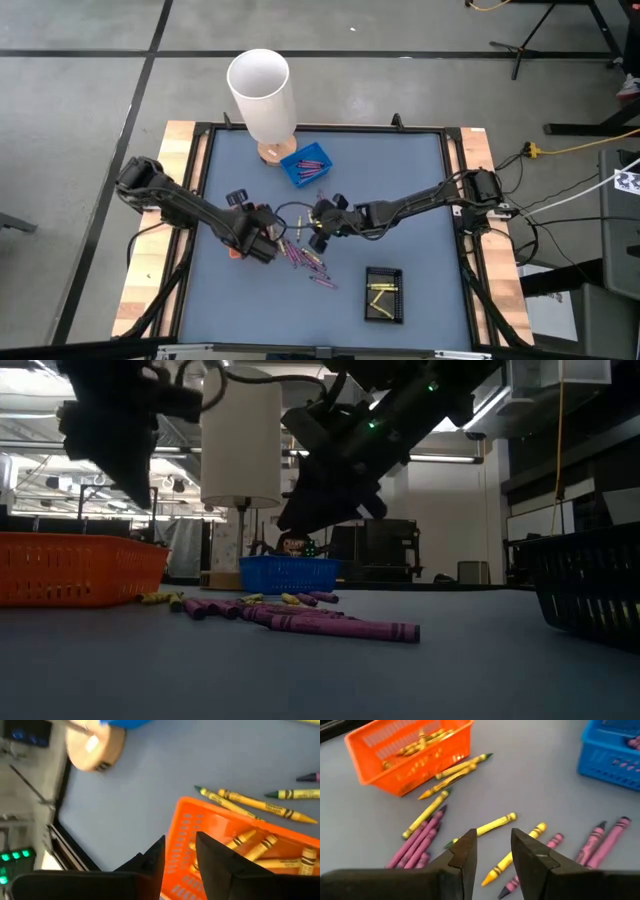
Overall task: Sort crayons
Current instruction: Put the violet crayon into the blue bin
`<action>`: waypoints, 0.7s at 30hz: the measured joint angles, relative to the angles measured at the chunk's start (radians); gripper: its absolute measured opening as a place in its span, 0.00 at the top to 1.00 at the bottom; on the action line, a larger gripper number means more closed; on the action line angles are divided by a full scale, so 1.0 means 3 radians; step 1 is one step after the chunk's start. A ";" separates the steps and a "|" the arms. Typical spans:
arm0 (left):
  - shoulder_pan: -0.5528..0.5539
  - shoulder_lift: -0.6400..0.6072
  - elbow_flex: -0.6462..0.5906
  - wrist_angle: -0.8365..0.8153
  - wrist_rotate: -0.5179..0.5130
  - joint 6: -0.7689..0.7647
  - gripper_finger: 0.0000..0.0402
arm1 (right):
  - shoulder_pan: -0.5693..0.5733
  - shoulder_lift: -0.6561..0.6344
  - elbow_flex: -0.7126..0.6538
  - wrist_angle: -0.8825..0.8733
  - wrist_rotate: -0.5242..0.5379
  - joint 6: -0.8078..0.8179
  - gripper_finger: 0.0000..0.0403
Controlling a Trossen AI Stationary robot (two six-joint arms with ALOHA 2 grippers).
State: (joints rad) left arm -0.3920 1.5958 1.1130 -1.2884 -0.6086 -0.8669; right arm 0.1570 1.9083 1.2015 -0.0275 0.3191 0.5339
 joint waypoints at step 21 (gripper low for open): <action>-0.0080 -0.1822 -0.0515 0.0575 -0.0480 0.0483 0.93 | -0.0001 0.0000 0.0149 -0.0331 0.0369 0.0313 0.71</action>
State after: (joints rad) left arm -0.4159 1.0491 0.9585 -1.1160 -0.7526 -0.7221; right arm 0.1566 1.9083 1.2461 -0.1268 0.4298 0.6279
